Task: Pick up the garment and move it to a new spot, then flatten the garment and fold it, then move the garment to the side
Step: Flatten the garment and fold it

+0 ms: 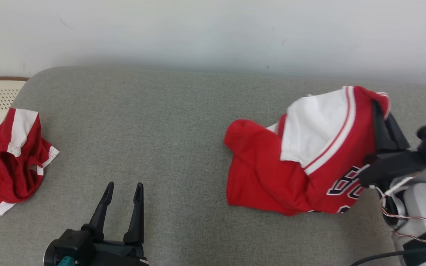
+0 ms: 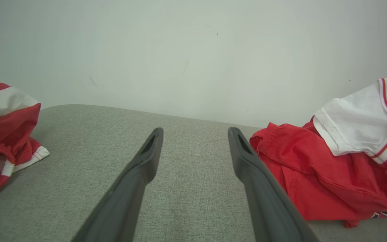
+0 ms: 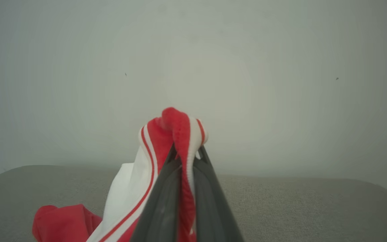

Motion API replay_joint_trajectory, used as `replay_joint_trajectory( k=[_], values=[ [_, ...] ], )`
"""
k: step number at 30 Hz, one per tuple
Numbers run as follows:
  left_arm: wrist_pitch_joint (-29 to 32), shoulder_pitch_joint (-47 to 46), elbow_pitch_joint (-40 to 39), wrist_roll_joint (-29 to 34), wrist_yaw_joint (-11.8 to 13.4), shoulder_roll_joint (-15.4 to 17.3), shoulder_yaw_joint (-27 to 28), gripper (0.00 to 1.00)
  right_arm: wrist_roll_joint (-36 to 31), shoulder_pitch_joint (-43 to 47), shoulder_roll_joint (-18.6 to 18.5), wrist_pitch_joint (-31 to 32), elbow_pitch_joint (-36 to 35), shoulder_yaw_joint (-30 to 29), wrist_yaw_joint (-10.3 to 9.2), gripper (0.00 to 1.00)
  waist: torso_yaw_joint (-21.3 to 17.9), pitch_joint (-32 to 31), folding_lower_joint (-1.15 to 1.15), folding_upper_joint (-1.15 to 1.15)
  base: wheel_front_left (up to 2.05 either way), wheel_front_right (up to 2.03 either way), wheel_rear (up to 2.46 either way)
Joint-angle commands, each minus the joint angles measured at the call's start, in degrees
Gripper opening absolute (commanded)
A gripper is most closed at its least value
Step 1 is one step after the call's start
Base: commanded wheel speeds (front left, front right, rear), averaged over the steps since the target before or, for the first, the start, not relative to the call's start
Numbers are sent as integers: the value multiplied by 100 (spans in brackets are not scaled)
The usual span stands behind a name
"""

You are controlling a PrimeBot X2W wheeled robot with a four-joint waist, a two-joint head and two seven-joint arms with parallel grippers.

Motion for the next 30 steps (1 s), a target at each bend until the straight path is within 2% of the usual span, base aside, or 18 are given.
replay_joint_trajectory(
  k=[1, 5, 9, 10, 11, 12, 22, 30],
  values=[
    [-23, 36, 11, -54, 19, 2, -5, 100, -17, 146, -28, -28, -53, -129, -4, 0, -41, 13, 0, 0, 0, 0, 0],
    [-24, 32, 28, -70, 2, 1, 12, 100, -91, 458, -67, -29, -158, -669, -3, 0, -61, 4, 0, 0, 0, 0, 0],
    [-24, 73, 55, -68, -9, 2, 53, 100, -168, 732, -11, -29, -90, -858, -3, 0, -76, -31, 0, 0, 0, 0, 0],
    [-23, 86, 57, -68, -11, 1, 56, 100, -198, 764, -3, -30, -83, -865, -3, 15, -83, -38, 0, 0, 0, 0, 0],
    [-24, 98, 62, -69, -13, 1, 57, 100, -219, 790, 12, -29, -54, -885, -4, 71, -90, -49, 0, 0, 0, 0, 0],
    [-24, 109, 66, -70, -14, 1, 55, 100, -227, 805, 30, -29, -34, -903, -4, 100, -97, -58, 0, 0, 0, 0, 0],
    [-24, 99, 53, -77, -20, 2, 43, 100, -698, 929, 231, -29, -456, -1340, -4, 100, -156, -57, 0, 0, 0, 0, 0],
    [-24, 107, 21, -59, -1, 1, 40, 100, -812, 1228, 508, -18, -1210, -1325, -4, 100, -221, -29, 0, 0, 0, 0, 0]
  ],
)
